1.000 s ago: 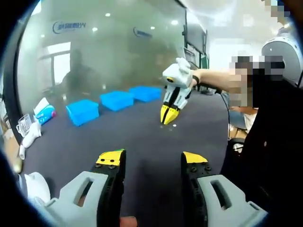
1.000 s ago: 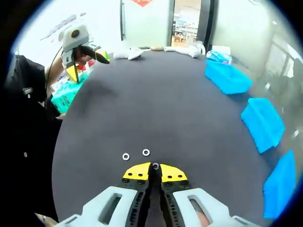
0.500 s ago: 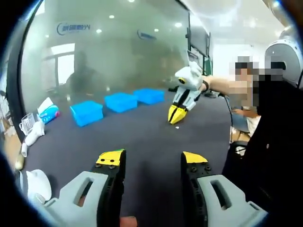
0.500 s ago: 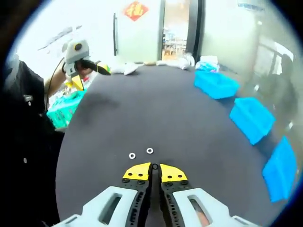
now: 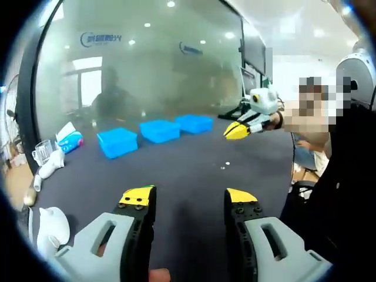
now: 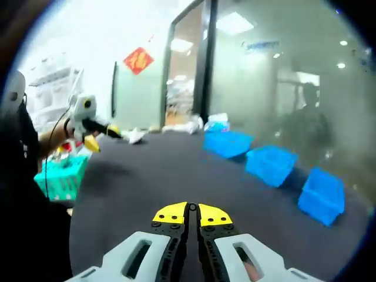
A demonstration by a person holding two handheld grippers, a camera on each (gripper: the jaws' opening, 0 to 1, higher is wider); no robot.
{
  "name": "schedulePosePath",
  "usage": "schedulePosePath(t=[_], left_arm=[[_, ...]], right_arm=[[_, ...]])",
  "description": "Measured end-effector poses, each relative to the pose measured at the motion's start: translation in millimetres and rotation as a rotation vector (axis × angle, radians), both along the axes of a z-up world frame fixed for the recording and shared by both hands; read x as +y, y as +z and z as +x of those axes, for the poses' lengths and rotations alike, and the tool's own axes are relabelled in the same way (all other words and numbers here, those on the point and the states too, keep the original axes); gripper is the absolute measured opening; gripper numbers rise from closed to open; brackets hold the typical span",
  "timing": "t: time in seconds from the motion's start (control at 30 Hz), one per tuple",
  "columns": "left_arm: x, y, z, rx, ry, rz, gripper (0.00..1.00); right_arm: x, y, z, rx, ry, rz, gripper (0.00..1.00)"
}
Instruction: Sort the screws, nuts, and washers into the corresponding bins
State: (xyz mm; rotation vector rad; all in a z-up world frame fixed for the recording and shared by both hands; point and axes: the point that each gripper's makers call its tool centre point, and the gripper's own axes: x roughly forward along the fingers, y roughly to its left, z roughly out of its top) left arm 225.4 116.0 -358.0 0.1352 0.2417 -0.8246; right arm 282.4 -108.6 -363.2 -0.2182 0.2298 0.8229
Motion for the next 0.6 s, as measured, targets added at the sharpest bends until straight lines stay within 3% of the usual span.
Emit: schedulePosePath(t=[0.1, 0.33, 0.6], left_arm=[[-0.2, 0.7, -0.1, 0.000, 0.005, -0.006, 0.45], [1.0, 4.0, 1.2, -0.011, 0.026, -0.016, 0.45], [6.2, 5.9, 3.9, -0.022, 0.060, -0.029, 0.45]], right_arm=[[-6.9, 8.6, -3.7, -0.043, -0.047, 0.053, 0.03], [-15.0, 16.3, -5.6, -0.086, -0.113, 0.090, 0.03], [-18.2, 27.3, 3.7, -0.134, -0.167, 0.092, 0.03]])
